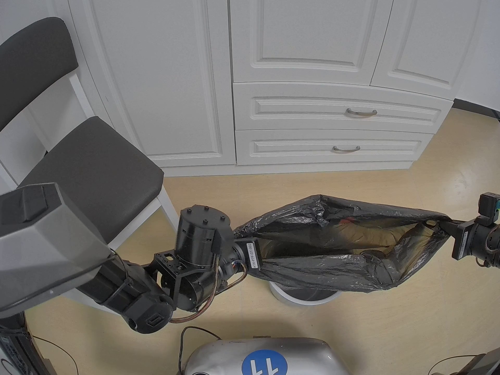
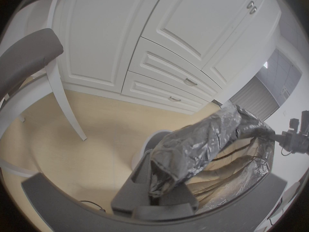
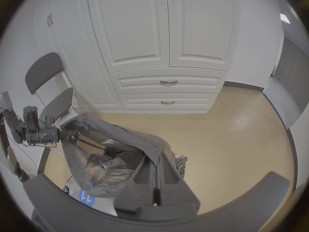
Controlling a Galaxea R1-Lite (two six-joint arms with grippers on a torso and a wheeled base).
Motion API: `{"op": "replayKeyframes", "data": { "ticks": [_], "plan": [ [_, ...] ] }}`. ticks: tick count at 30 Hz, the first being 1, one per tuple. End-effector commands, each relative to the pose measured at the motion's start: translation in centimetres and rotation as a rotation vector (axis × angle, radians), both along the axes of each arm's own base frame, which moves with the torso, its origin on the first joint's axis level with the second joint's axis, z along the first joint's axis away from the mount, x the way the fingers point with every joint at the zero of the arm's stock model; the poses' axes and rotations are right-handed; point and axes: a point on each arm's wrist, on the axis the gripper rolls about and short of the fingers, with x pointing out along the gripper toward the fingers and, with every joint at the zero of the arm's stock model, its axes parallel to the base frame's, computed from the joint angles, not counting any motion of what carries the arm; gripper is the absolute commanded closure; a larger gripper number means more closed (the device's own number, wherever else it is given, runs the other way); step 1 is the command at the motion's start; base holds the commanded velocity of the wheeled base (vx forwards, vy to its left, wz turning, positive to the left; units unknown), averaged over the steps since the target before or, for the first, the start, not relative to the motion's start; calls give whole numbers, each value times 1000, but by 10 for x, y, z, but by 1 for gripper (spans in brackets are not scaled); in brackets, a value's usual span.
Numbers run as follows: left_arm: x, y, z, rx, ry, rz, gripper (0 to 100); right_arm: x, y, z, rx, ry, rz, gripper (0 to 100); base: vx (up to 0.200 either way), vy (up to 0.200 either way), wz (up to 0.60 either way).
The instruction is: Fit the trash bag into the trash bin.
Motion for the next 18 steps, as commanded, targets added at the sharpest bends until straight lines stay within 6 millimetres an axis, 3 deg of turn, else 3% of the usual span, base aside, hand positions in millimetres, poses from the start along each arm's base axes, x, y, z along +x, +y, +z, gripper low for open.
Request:
{"op": "replayKeyframes", "data": {
  "ticks": [1, 12, 18],
  "plan": [
    [7, 4, -1, -10, -10, 23, 100, -1, -9, -7, -56, 21, -32, 100, 0, 0, 0],
    [14, 5, 1, -65, -72, 38, 100, -11, -12, -10, -135, 1, -14, 100, 0, 0, 0],
    [2, -13, -2, -136, -165, 1, 100, -21, -5, 3, -126, -103, 40, 100, 0, 0, 0]
  ]
}}
